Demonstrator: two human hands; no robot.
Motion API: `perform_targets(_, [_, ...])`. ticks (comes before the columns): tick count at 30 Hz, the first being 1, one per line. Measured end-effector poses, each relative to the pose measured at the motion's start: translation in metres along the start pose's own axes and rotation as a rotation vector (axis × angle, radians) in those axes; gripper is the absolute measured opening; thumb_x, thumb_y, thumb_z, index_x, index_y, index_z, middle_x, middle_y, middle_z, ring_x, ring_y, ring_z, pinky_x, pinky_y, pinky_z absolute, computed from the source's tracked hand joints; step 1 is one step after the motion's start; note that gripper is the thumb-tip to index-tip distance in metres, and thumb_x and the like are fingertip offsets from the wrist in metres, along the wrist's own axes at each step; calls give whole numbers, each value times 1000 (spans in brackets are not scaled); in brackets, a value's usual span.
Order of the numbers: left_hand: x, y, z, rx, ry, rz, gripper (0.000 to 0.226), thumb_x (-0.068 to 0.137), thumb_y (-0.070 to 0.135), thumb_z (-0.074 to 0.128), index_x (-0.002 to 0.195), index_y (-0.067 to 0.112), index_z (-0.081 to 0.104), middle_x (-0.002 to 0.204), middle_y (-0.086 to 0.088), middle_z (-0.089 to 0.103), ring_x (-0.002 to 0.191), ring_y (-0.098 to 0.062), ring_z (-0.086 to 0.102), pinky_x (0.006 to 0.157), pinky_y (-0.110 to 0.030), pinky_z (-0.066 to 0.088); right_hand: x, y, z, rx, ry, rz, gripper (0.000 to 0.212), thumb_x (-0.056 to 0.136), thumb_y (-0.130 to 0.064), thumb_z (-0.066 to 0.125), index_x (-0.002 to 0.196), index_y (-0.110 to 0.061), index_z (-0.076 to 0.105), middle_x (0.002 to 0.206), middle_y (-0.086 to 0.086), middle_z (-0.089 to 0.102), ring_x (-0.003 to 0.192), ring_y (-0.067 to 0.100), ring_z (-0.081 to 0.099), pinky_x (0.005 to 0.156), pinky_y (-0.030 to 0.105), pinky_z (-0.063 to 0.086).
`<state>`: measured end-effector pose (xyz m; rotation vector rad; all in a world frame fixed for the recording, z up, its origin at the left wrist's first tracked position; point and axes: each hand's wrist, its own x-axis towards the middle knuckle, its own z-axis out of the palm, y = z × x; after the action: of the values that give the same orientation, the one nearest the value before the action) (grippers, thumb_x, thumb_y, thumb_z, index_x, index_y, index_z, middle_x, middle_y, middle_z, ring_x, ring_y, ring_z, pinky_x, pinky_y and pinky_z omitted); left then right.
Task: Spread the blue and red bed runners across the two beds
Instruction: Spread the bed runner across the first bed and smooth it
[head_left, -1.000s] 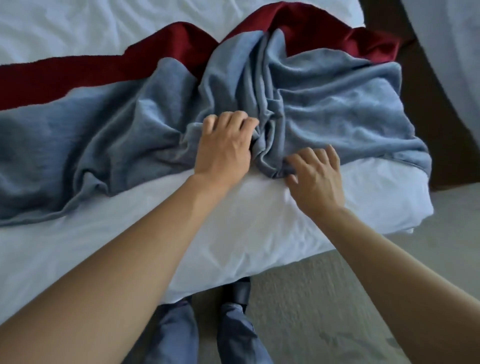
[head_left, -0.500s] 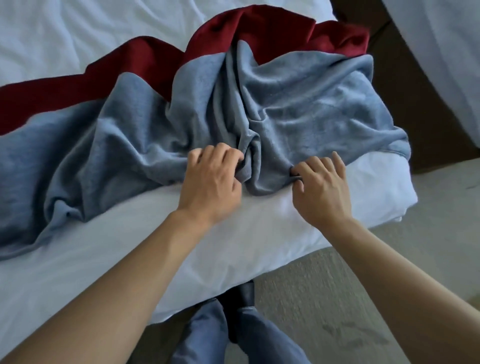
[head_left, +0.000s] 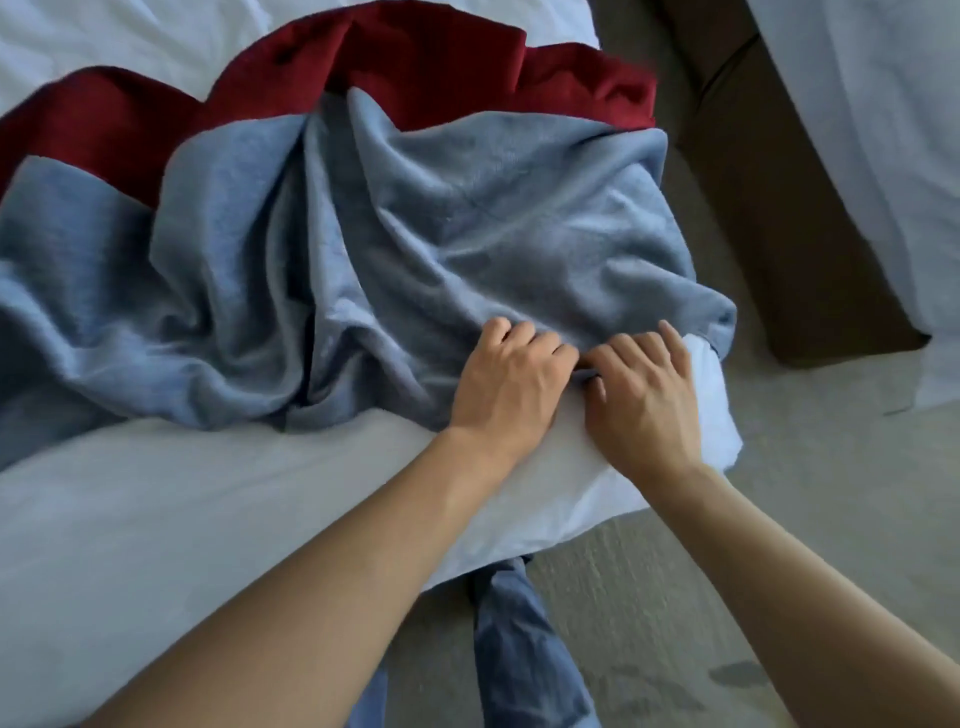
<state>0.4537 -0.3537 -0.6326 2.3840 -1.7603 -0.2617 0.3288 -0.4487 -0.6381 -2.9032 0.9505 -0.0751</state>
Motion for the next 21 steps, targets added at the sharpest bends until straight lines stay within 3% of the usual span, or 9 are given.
perform_targets(3, [17, 21, 0, -17, 31, -5, 13, 95, 24, 53, 84, 24, 62, 85, 3, 62, 86, -23, 58, 84, -38, 40, 3, 17, -10, 46, 7, -1, 10, 76, -4, 65, 79, -13, 65, 74, 4, 58, 81, 32, 57, 112, 48, 33])
perform_targets(8, [-9, -12, -17, -62, 98, -69, 11, 84, 29, 64, 87, 21, 59, 83, 1, 57, 81, -22, 54, 78, -36, 37, 19, -20, -18, 152, -49, -117, 23, 73, -7, 62, 95, -13, 65, 86, 1, 61, 88, 27, 58, 113, 52, 32])
perform_targets(13, [-67, -86, -43, -31, 136, -154, 20, 77, 27, 65, 94, 18, 60, 86, 0, 55, 83, -23, 52, 78, -38, 37, 43, -120, -21, 280, -66, -268, 39, 71, -11, 49, 106, -11, 66, 91, 3, 61, 89, 29, 59, 113, 51, 31])
perform_targets(17, [-134, -151, -60, -18, 145, -247, 26, 79, 34, 62, 101, 22, 58, 95, 2, 56, 88, -24, 52, 78, -38, 36, 43, -205, -20, 299, -77, -360, 41, 70, -8, 56, 110, -14, 65, 92, 0, 60, 88, 26, 57, 114, 51, 31])
perform_targets(21, [-204, -214, -76, -17, 119, -330, 29, 77, 32, 65, 103, 22, 59, 99, 4, 59, 90, -24, 54, 78, -37, 35, 37, -300, -15, 295, -58, -417, 30, 71, -11, 63, 101, -13, 66, 89, 1, 60, 85, 27, 57, 115, 48, 31])
